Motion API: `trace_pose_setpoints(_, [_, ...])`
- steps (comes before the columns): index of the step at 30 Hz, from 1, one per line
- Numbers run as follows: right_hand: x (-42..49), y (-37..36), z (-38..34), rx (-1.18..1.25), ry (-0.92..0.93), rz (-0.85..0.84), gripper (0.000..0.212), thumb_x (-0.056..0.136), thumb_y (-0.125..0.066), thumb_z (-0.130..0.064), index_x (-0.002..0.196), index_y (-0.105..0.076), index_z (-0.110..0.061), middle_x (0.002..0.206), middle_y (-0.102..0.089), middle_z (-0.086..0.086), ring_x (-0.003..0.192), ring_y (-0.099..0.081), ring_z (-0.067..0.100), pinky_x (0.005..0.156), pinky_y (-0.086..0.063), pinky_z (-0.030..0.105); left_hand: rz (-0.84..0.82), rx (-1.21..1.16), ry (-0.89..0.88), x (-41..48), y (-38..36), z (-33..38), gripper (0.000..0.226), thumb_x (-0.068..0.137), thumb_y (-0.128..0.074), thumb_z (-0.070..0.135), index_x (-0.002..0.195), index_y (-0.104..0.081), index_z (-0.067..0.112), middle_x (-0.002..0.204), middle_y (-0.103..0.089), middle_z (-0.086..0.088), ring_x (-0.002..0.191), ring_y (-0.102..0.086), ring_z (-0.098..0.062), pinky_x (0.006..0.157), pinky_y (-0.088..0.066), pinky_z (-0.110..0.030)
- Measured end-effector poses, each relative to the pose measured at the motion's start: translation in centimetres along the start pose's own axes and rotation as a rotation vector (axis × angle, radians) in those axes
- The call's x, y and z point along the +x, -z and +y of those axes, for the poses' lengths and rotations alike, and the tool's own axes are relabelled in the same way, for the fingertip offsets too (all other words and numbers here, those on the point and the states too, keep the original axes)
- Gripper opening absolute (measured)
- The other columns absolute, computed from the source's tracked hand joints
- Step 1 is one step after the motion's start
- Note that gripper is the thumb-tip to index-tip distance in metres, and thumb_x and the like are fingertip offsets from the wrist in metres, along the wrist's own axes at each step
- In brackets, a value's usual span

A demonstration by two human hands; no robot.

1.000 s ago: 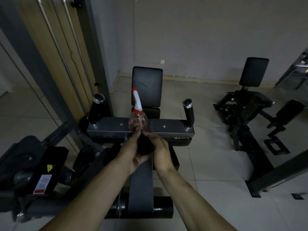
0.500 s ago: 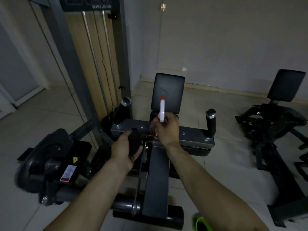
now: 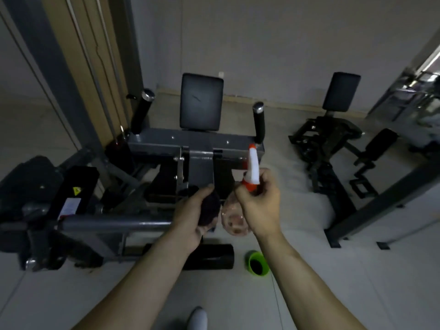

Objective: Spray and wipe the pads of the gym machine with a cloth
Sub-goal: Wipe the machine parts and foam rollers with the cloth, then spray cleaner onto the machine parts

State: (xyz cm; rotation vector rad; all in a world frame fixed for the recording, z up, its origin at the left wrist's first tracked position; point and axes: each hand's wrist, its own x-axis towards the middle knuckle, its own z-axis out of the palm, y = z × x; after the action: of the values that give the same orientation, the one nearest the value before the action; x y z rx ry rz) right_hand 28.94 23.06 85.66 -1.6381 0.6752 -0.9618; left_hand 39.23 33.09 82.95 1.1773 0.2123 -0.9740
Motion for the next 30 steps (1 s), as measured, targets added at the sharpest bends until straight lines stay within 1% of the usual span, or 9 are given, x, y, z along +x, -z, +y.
trace_pose_setpoints(4, [-5.7,3.3,4.0,0.037,-0.197,0.059,0.033,0.09,-0.074,-0.002,0.107,-0.049,-0.016,0.085,-0.063,-0.004,0.074,-0.065,0.015,0.067,-0.058,0.028,-0.001,0.089,0.147,-1.1,1.3,-6.7,0.04,0.082,-0.082,0.036,0.113,-0.071,0.013,0.097,-0.075,-0.011,0.081,-0.07,-0.023,0.05,-0.051,-0.026])
trace_pose_setpoints(7, [-8.9,5.2,7.2,0.042,-0.276,0.039,0.037,0.092,-0.072,-0.003,0.117,-0.055,-0.026,0.101,-0.073,-0.002,0.088,-0.072,0.016,0.072,-0.06,0.029,0.055,0.123,0.249,-0.6,2.4,-11.6,0.031,0.085,-0.079,0.032,0.106,-0.073,0.01,0.091,-0.077,-0.012,0.078,-0.07,-0.024,0.051,-0.051,-0.025])
trace_pose_setpoints(10, [-11.5,7.0,11.1,-0.027,-0.335,-0.04,0.029,0.093,-0.066,0.001,0.106,-0.066,-0.025,0.082,-0.069,-0.007,0.076,-0.065,0.016,0.066,-0.053,0.022,0.162,0.108,0.307,1.3,3.5,-16.2,0.03,0.087,-0.076,0.029,0.108,-0.072,0.008,0.085,-0.074,-0.011,0.072,-0.067,-0.021,0.047,-0.049,-0.024])
trace_pose_setpoints(13, [-14.1,8.2,15.2,-0.049,-0.425,-0.087,0.029,0.097,-0.066,-0.004,0.104,-0.064,-0.032,0.08,-0.066,-0.002,0.07,-0.063,0.015,0.06,-0.053,0.022,0.234,0.133,0.316,3.4,4.3,-19.7,0.024,0.092,-0.071,0.027,0.107,-0.073,0.008,0.087,-0.074,-0.008,0.069,-0.065,-0.018,0.045,-0.049,-0.023])
trace_pose_setpoints(17, [-16.9,8.8,22.2,-0.078,-0.47,-0.089,0.025,0.1,-0.066,-0.021,0.11,-0.055,-0.041,0.086,-0.065,0.006,0.071,-0.063,0.016,0.062,-0.054,0.021,0.277,0.113,0.263,6.8,5.7,-24.3,0.01,0.098,-0.065,0.022,0.103,-0.073,0.021,0.1,-0.077,-0.001,0.083,-0.068,-0.018,0.059,-0.05,-0.027])
trace_pose_setpoints(22, [-20.4,7.0,33.2,-0.09,-0.493,-0.049,0.019,0.102,-0.063,-0.021,0.107,-0.054,-0.038,0.092,-0.062,-0.007,0.08,-0.063,-0.001,0.065,-0.052,0.014,0.367,0.087,0.265,12.4,11.3,-32.3,0.015,0.092,-0.076,0.024,0.105,-0.074,0.016,0.086,-0.074,-0.006,0.067,-0.065,-0.022,0.058,-0.05,-0.029])
trace_pose_setpoints(24, [-21.7,5.8,38.0,-0.116,-0.521,-0.063,0.02,0.102,-0.062,-0.025,0.107,-0.053,-0.042,0.096,-0.063,-0.009,0.086,-0.064,0.004,0.068,-0.051,0.014,0.419,0.075,0.289,15.2,13.8,-35.6,0.019,0.087,-0.08,0.025,0.097,-0.072,0.01,0.077,-0.071,-0.007,0.062,-0.062,-0.023,0.057,-0.051,-0.03])
trace_pose_setpoints(27, [-22.9,4.0,46.0,-0.119,-0.539,-0.099,0.018,0.102,-0.062,-0.03,0.11,-0.053,-0.043,0.099,-0.064,-0.009,0.09,-0.064,0.006,0.073,-0.049,0.014,0.47,0.044,0.292,20.7,17.6,-40.4,0.016,0.089,-0.078,0.021,0.096,-0.071,0.007,0.078,-0.071,-0.011,0.063,-0.062,-0.024,0.054,-0.051,-0.028])
trace_pose_setpoints(30, [-23.8,2.1,54.4,-0.1,-0.528,-0.072,0.014,0.102,-0.063,-0.032,0.111,-0.057,-0.041,0.095,-0.066,-0.012,0.088,-0.068,0.013,0.077,-0.059,0.03,0.481,-0.004,0.274,27.1,21.3,-44.9,0.02,0.094,-0.071,0.016,0.111,-0.071,0.005,0.092,-0.074,-0.011,0.071,-0.066,-0.024,0.055,-0.051,-0.029])
